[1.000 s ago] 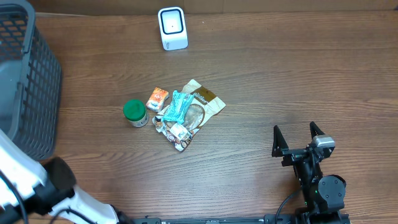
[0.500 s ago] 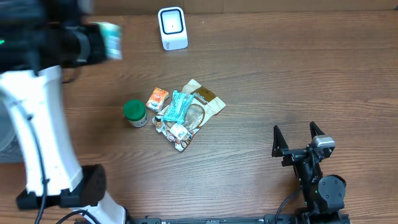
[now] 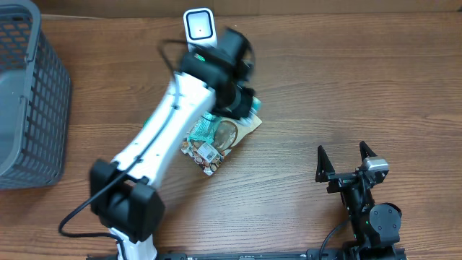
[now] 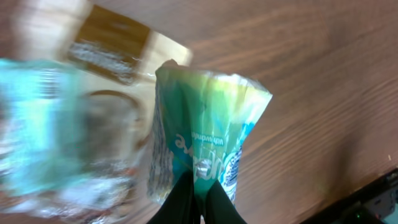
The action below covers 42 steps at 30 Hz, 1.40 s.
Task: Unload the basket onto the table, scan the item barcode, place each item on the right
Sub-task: 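Carry the tissue pack out and drop it right of the pile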
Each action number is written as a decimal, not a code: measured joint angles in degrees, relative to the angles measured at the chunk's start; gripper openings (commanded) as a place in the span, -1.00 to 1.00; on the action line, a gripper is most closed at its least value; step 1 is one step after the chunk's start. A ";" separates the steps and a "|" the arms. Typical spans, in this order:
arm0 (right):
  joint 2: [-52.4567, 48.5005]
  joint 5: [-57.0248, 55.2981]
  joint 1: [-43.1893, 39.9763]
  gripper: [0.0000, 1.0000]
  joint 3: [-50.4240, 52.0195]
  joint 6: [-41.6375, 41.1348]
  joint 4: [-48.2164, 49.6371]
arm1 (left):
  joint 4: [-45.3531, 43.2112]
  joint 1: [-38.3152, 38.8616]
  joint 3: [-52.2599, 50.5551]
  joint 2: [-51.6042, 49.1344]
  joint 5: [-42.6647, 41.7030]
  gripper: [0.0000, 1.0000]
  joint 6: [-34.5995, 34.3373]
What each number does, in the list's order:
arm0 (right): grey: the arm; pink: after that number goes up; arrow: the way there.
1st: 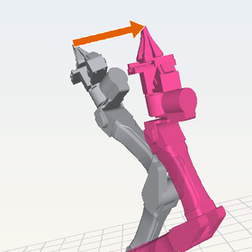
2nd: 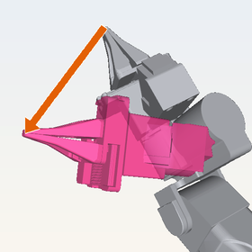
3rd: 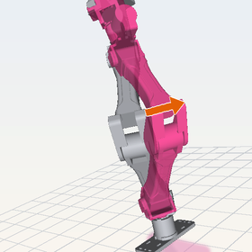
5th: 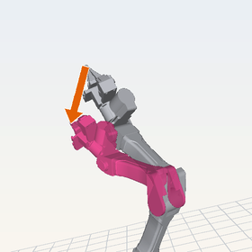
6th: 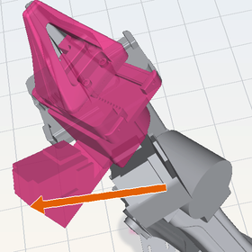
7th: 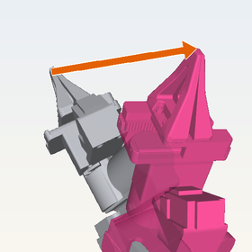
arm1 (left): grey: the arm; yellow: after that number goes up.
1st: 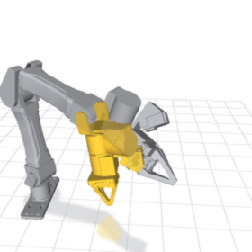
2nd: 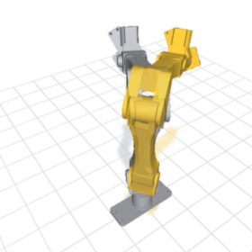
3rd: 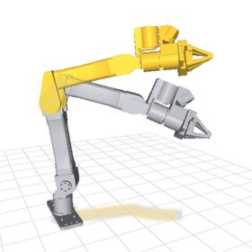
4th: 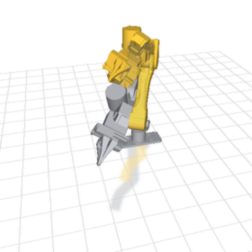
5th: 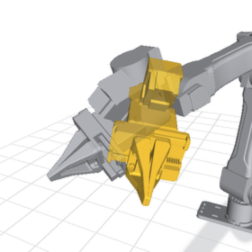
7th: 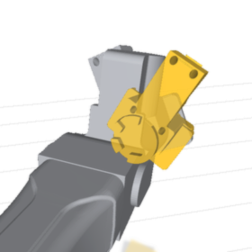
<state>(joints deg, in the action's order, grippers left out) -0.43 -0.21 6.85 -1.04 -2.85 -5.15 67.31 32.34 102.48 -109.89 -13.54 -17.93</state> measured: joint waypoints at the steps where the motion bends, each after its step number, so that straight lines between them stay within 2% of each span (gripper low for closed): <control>1: 0.00 0.00 0.00 1.00 0.00 0.04 0.00 | -1.95 1.29 -1.68 -0.09 0.00 -0.91 -1.14; 5: 0.00 0.02 0.00 1.00 0.00 0.07 0.00 | -8.83 5.79 -7.02 -0.17 0.09 -0.91 -6.47; 10: 0.00 0.00 0.00 1.00 0.00 0.07 0.00 | -16.06 8.22 -13.11 -0.17 3.85 -0.88 -17.09; 11: 0.00 0.00 0.00 1.00 0.00 0.07 -0.02 | -18.23 8.55 -14.58 -0.17 4.63 -0.71 -18.91; 15: 0.00 0.00 0.00 1.00 0.00 0.02 0.00 | -23.19 9.20 -17.51 -0.28 6.12 0.51 -22.45; 17: 0.00 0.00 0.00 1.00 0.00 0.04 0.00 | -23.71 9.33 -17.99 -0.52 6.51 0.88 -23.32; 18: 0.00 -0.02 0.00 1.00 0.00 0.04 0.02 | -23.74 9.33 -18.03 -0.61 6.56 0.99 -23.76; 23: 0.00 -0.02 -0.02 1.00 0.00 0.04 0.02 | -22.18 8.87 -17.55 -0.68 6.97 1.00 -21.29; 26: 0.00 0.02 0.00 1.00 0.00 0.04 0.00 | -16.79 7.89 -14.67 -0.68 6.95 0.99 -17.94; 29: 0.00 0.00 0.00 1.00 0.00 0.04 -0.04 | -6.58 4.24 -6.16 -0.50 6.91 0.99 -12.20; 32: 0.00 0.00 0.00 1.00 0.00 0.07 0.02 | 5.57 -2.86 5.64 1.22 6.97 1.00 -5.05; 35: 0.00 -0.02 0.00 1.00 0.00 0.04 -0.02 | 13.84 -9.86 14.32 4.04 7.17 0.99 0.83; 39: 0.00 0.00 0.00 1.00 0.00 0.04 -0.04 | 19.96 -19.17 21.16 7.63 7.65 0.99 7.10; 42: 0.00 -0.02 0.00 1.00 0.00 0.04 -0.02 | 22.38 -25.55 22.56 9.03 7.76 0.99 10.32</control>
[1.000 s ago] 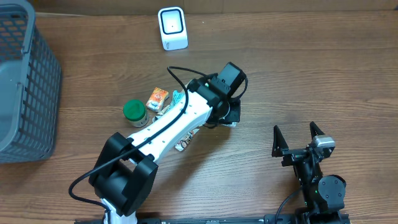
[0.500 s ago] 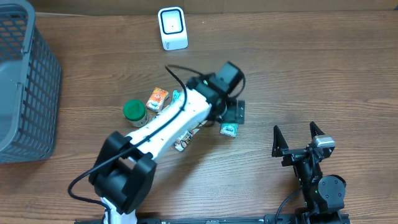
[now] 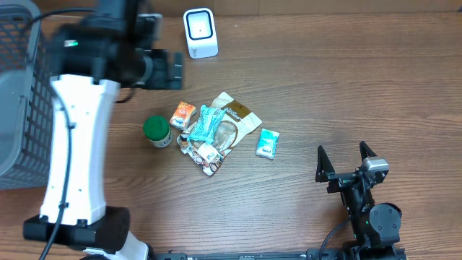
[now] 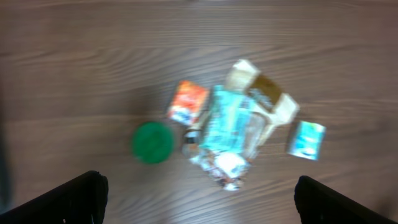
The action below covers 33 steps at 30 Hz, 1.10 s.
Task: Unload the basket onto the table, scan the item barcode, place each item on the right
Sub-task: 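Carry the tissue pack out and drop it right of the pile, then reach the right gripper to the tissue pack and grasp it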
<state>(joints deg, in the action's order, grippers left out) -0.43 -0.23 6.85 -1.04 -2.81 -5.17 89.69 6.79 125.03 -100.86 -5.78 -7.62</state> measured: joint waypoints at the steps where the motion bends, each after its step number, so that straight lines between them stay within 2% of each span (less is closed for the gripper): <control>1: 0.00 0.02 0.00 1.00 0.00 -0.02 0.00 | 0.59 -1.79 0.02 0.04 -0.11 1.00 0.63; 8: 0.00 0.87 0.00 1.00 0.00 -0.13 0.66 | 2.10 -12.79 0.00 -0.42 -6.86 0.99 5.64; 14: -0.39 8.70 0.00 1.00 -0.02 -3.61 0.26 | 2.03 -13.97 0.00 -0.42 -7.48 0.99 8.31; 18: -3.96 12.96 0.00 1.00 -1.73 -6.19 -3.52 | 1.38 -13.97 0.00 -0.39 -5.73 0.99 9.16; 26: -23.56 16.33 0.00 1.00 -24.30 -7.76 -23.32 | 0.76 -13.97 0.00 -0.42 -4.44 0.99 9.35; 30: -37.42 17.38 0.00 0.99 -36.52 -7.61 -34.23 | 0.79 -13.97 0.00 -0.39 -4.24 0.99 9.35; 33: -47.15 18.56 0.00 0.99 -42.86 -7.76 -38.03 | 0.81 -13.97 0.00 -0.39 -4.24 0.99 9.35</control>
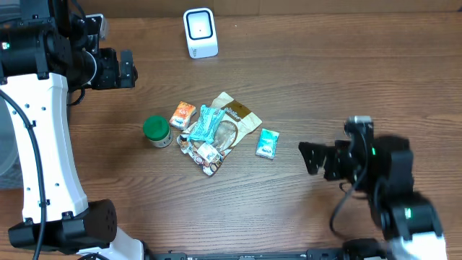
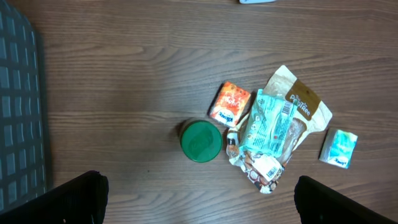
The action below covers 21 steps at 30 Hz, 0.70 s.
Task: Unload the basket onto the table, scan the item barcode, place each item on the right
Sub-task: 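Reach the right gripper to the tissue pack and grasp it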
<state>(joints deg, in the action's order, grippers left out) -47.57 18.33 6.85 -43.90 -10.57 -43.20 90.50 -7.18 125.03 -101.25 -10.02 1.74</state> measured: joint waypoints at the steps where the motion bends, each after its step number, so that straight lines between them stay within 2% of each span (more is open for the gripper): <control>1: -2.29 0.81 0.00 1.00 -1.03 -0.13 -0.04 | -0.04 0.00 0.00 -0.02 0.00 0.99 0.00; 2: -4.87 1.99 0.00 1.00 -1.97 -0.35 0.04 | -0.02 0.00 0.00 -0.02 0.00 0.99 0.00; 3: -7.85 4.02 0.00 0.86 -2.60 -0.44 0.63 | -0.02 0.00 0.00 0.00 0.00 0.99 0.00; 7: -16.52 12.31 0.07 0.08 -2.82 -1.09 4.42 | -0.07 0.00 0.00 -0.02 0.00 0.99 0.00; 11: -25.38 17.84 2.01 -0.37 -2.82 -3.04 8.87 | -0.02 0.00 0.00 -0.02 0.00 0.99 0.00; 14: -32.54 19.69 5.57 -0.53 -2.82 -6.75 13.05 | -0.04 0.00 0.00 -0.02 0.02 0.99 0.00; 21: -43.32 15.15 16.11 -0.55 -2.82 -18.29 23.56 | -0.04 0.00 0.00 -0.02 0.00 0.99 0.00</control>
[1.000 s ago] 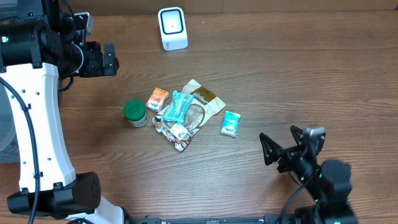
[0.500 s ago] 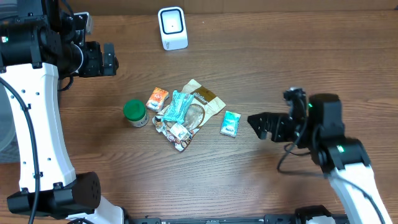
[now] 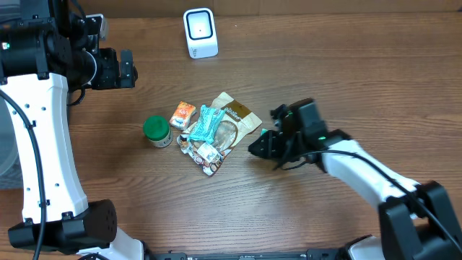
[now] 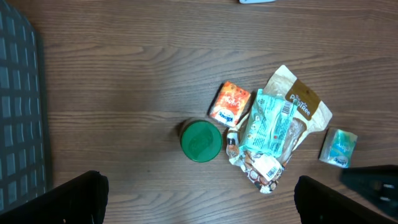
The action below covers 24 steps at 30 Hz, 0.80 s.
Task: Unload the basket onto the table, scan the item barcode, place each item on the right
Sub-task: 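Reach the right gripper to the tissue pack and grasp it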
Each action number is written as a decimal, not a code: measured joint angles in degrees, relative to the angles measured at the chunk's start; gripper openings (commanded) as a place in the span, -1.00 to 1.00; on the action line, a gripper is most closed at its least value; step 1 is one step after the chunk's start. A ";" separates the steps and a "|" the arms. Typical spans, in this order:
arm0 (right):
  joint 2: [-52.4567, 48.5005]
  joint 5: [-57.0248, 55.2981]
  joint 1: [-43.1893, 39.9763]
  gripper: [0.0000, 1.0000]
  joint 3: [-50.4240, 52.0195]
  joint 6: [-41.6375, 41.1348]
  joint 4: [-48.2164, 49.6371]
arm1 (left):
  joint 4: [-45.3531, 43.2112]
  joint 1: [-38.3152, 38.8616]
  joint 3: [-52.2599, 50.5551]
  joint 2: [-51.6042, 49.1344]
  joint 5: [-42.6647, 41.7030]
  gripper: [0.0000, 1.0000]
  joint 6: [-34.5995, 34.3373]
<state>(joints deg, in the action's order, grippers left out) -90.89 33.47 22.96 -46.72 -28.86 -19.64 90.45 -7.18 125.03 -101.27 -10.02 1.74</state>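
Note:
A small teal packet (image 4: 339,148) lies flat on the table to the right of a pile of snack bags. In the overhead view my right gripper (image 3: 265,133) hangs over it, open, fingers on either side, hiding most of it. The white barcode scanner (image 3: 200,32) stands at the table's far edge. High at the upper left, my left gripper (image 3: 119,68) is open and empty, its fingertips (image 4: 81,196) far apart.
The pile holds a tan bag (image 3: 237,119), a long teal pouch (image 3: 204,124) and a small patterned packet (image 3: 207,154). An orange packet (image 3: 182,114) and a green-lidded jar (image 3: 157,131) lie left of it. A grey mesh basket (image 4: 22,112) stands at the far left.
My right arm has reached left: its gripper was right of the small teal packet and is now over it. The left arm and all the items have stayed put.
My left gripper was shut on the small teal packet low beside the pile. Then the packet lay on the table right of the pile and the left gripper was open, high up. Then the right arm had left its rest, and now it is over the packet.

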 measured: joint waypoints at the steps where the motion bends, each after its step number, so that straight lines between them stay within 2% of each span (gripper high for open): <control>1: -0.83 -1.68 1.55 -0.56 0.00 -1.70 0.79 | 0.00 0.00 0.00 0.00 0.00 0.99 0.00; 5: -2.40 -7.80 4.79 -0.56 0.00 -6.95 1.33 | 0.02 0.00 0.00 0.02 0.00 0.99 0.00; 12: -2.62 -15.08 4.00 -0.63 -0.07 -12.07 -4.04 | 0.02 0.00 0.00 0.00 0.00 0.99 0.00; 17: -2.62 -19.76 -0.02 -0.61 -2.47 -12.83 -14.47 | 0.00 0.00 0.00 0.00 0.00 0.99 0.00; 20: -2.64 -23.08 -1.97 -0.46 -4.96 -10.67 -17.33 | 0.00 0.00 0.00 0.00 0.00 0.99 0.00; 24: -2.64 -28.04 -3.10 -0.28 -6.71 -5.57 -13.66 | 0.00 0.00 0.00 0.00 0.00 0.99 0.00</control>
<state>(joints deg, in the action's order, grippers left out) -93.54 5.43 19.86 -53.43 -34.44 -33.30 90.45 -7.18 125.03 -101.27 -10.02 1.74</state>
